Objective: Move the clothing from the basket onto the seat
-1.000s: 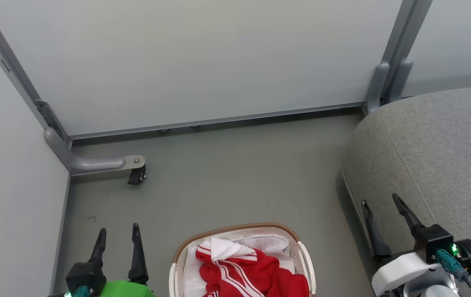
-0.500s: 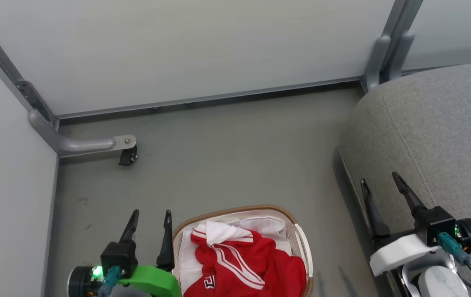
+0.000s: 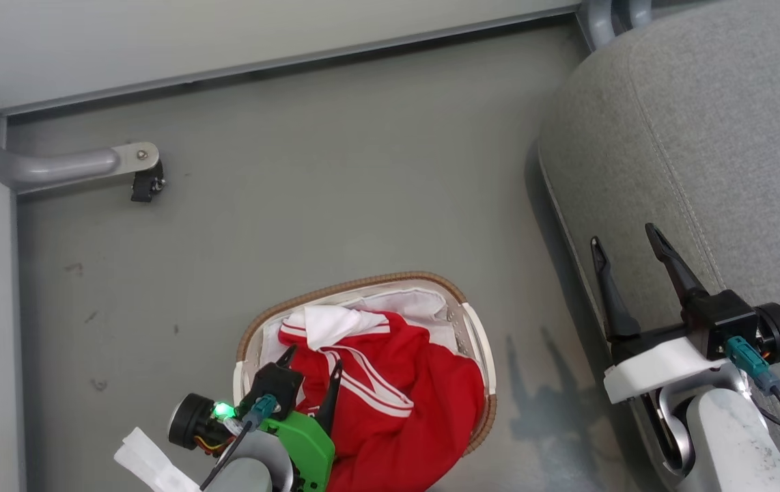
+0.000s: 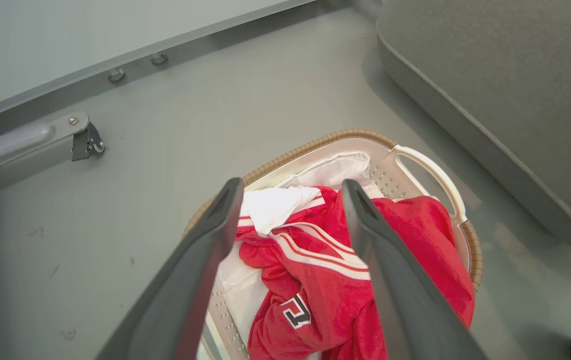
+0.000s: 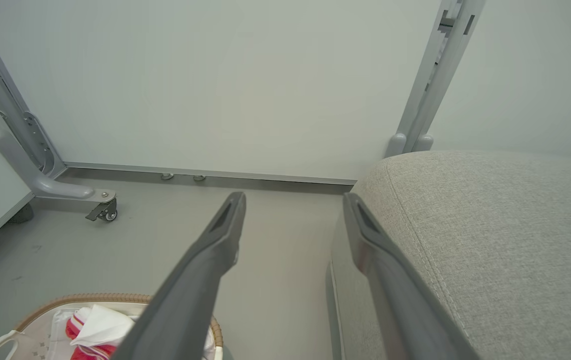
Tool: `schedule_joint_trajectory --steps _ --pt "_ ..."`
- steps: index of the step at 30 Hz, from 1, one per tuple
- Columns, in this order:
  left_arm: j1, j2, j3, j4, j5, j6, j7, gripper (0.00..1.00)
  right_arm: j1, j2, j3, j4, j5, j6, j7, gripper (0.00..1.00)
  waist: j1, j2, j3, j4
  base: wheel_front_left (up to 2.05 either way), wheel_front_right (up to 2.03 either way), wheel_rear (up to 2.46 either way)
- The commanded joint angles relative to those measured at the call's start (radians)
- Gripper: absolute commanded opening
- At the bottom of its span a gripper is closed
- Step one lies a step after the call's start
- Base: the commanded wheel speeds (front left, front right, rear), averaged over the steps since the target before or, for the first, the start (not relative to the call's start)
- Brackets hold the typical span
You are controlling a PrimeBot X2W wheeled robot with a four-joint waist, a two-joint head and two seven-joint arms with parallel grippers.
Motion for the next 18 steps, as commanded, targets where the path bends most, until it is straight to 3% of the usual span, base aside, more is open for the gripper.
schedule_joint_trajectory --steps 1,8,18 --pt "-0.034 0.007 -0.018 0.038 -0.001 -0.010 0.001 1.00 -0.019 -0.003 0.004 -0.006 0.008 -0.001 -0.002 1.00 -0.0001 0.0000 0.097 -0.066 0.00 0.00 0.00" --pt "-0.112 0.007 -0.115 0.215 -0.046 -0.036 0.006 1.00 -0.055 -0.003 0.035 -0.016 0.041 -0.001 -0.002 1.00 -0.0001 0.0000 0.187 -0.110 0.00 0.00 0.00" --pt "-0.227 0.015 -0.146 0.403 -0.071 -0.034 0.043 1.00 -0.108 -0.003 0.100 -0.027 0.083 -0.001 -0.002 1.00 -0.0001 0.0000 0.306 -0.169 0.00 0.00 0.00"
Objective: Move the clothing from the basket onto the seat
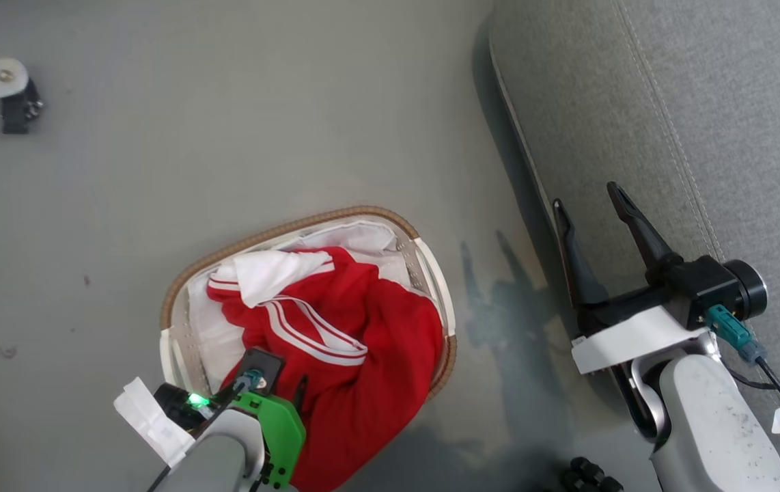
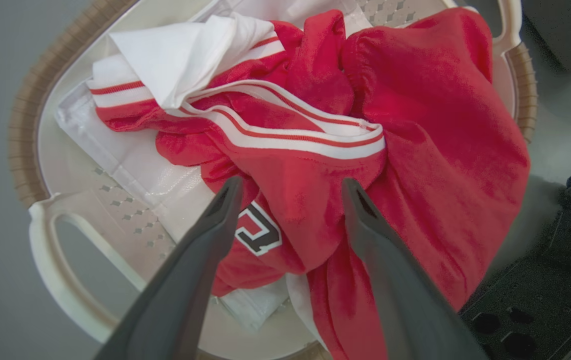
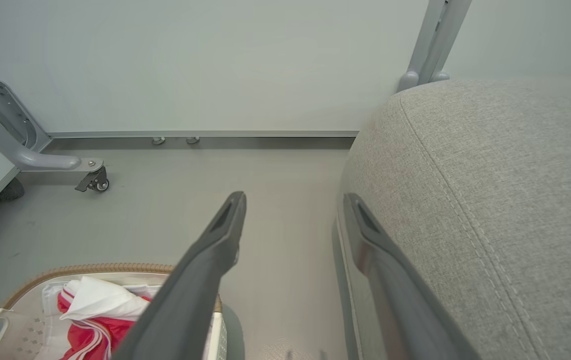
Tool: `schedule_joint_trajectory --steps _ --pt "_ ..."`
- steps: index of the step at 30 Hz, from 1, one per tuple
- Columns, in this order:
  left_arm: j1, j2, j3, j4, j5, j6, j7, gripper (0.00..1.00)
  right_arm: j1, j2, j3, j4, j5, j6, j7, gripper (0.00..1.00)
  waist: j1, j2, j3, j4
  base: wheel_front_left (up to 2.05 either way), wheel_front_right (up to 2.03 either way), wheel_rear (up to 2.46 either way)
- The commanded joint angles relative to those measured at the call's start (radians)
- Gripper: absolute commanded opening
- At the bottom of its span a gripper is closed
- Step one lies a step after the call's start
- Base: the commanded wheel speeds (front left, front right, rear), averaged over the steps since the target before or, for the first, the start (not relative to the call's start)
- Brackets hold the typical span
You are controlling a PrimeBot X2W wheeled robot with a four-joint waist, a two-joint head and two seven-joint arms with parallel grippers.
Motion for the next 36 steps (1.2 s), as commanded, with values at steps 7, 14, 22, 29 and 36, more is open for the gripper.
schedule_joint_trajectory --steps 7,14,22,29,36 --pt "-0.055 0.026 0.000 0.067 -0.016 0.001 0.013 1.00 -0.039 -0.003 0.024 -0.008 0.033 -0.001 -0.002 1.00 -0.0001 -0.0001 0.115 -0.069 0.00 0.00 0.00" --pt "-0.075 0.047 0.009 0.089 -0.039 0.010 0.027 1.00 -0.058 -0.003 0.041 -0.008 0.046 -0.001 -0.002 1.00 -0.0001 -0.0001 0.157 -0.082 0.00 0.00 0.00" --pt "-0.080 0.045 0.012 0.098 -0.055 0.016 0.007 0.00 -0.049 -0.003 0.041 0.009 0.047 -0.001 -0.002 1.00 -0.0001 -0.0001 0.142 -0.082 0.00 0.00 0.00" --pt "-0.053 0.046 -0.007 0.088 -0.048 0.009 -0.028 0.00 -0.035 -0.003 0.046 0.022 0.030 -0.001 -0.002 1.00 -0.0001 -0.0001 0.076 -0.060 0.00 0.00 0.00" --pt "-0.013 0.034 -0.031 0.022 -0.041 0.001 -0.046 0.00 0.008 -0.003 0.038 0.045 -0.007 -0.001 -0.002 1.00 -0.0001 -0.0001 -0.061 -0.004 0.00 0.00 0.00"
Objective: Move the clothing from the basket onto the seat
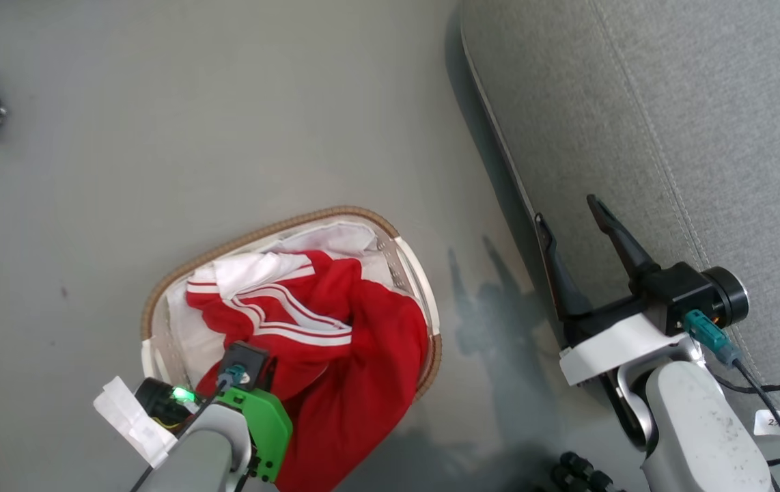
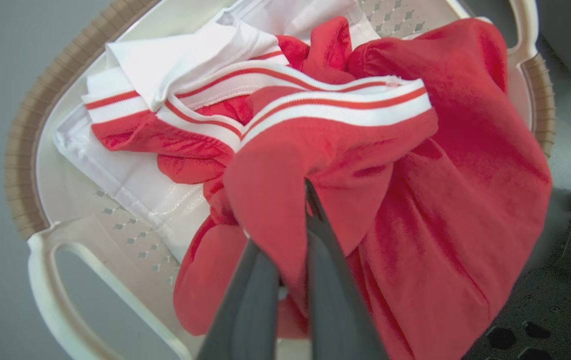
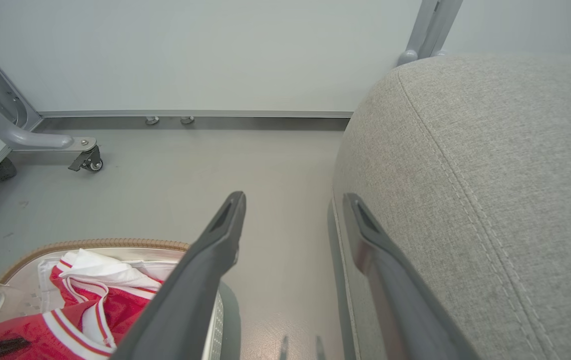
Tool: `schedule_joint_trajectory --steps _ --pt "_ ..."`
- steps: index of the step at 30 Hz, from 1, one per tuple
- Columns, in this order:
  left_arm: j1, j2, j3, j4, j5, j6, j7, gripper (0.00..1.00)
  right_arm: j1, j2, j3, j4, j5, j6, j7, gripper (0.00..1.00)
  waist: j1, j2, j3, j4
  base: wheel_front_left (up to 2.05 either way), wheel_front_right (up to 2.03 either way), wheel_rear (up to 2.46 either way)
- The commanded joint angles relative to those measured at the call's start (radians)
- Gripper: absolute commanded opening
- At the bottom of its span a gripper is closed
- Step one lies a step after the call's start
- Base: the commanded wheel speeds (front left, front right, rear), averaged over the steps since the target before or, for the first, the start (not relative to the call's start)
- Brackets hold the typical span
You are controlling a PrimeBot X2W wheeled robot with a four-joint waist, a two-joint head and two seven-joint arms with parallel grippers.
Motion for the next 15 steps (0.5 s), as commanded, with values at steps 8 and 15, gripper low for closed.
schedule_joint_trajectory --steps 8,15 --pt "0.092 0.026 -0.011 -0.224 0.021 -0.009 -0.007 0.00 0.089 -0.004 -0.010 0.015 -0.053 -0.001 -0.002 1.00 0.0000 0.0000 -0.273 0.106 0.00 0.00 0.00" --pt "0.123 0.078 -0.020 -0.382 0.035 -0.014 -0.006 0.00 0.169 -0.004 -0.013 0.032 -0.069 -0.001 -0.002 1.00 0.0000 0.0000 -0.420 0.137 0.00 0.00 0.00"
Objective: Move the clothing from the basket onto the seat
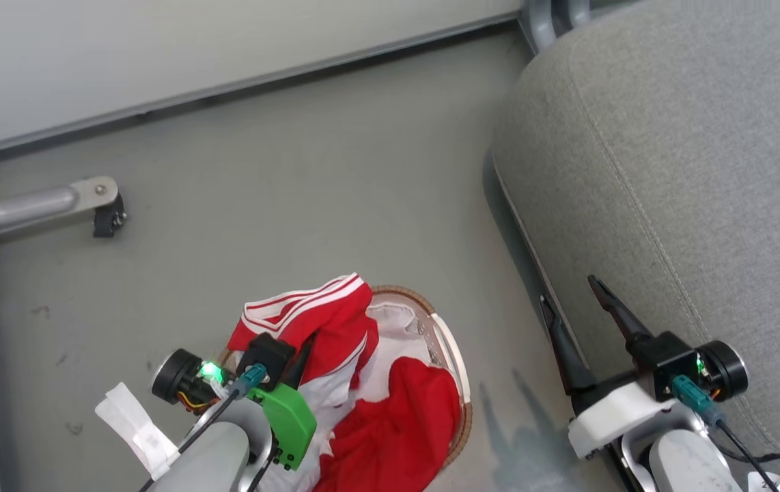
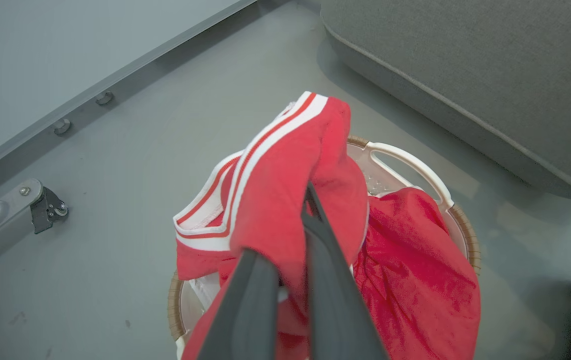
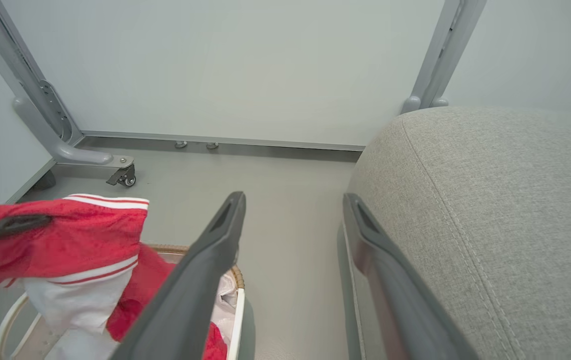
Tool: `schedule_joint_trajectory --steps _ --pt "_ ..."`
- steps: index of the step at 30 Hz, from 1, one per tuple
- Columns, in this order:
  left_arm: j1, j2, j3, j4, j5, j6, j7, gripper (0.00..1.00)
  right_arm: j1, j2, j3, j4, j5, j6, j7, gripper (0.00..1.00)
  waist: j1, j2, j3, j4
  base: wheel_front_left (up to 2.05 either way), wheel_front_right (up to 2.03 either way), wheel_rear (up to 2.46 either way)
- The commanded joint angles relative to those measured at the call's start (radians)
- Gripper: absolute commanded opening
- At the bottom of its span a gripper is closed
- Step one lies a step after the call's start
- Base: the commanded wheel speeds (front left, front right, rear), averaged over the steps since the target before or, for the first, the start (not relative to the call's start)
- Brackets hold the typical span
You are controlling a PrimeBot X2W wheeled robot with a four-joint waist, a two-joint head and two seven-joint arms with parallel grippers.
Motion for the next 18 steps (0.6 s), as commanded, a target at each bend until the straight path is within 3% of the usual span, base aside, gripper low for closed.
schedule_joint_trajectory --steps 1,8,18 --pt "0.017 0.015 0.000 -0.025 -0.001 -0.006 -0.001 0.00 0.029 -0.005 -0.003 0.006 -0.004 -0.001 -0.002 1.00 0.0000 0.0000 -0.150 0.061 0.00 0.00 0.00" --pt "-0.018 0.077 -0.024 -0.183 0.015 -0.005 -0.001 0.00 0.107 -0.005 -0.003 0.007 -0.012 -0.001 -0.002 1.00 0.0000 0.0000 -0.277 0.073 0.00 0.00 0.00" --pt "-0.206 0.186 -0.094 -0.393 -0.011 -0.005 0.066 0.00 0.107 -0.004 -0.001 -0.008 -0.023 -0.001 -0.002 1.00 0.0000 0.0000 -0.334 0.082 0.00 0.00 0.00"
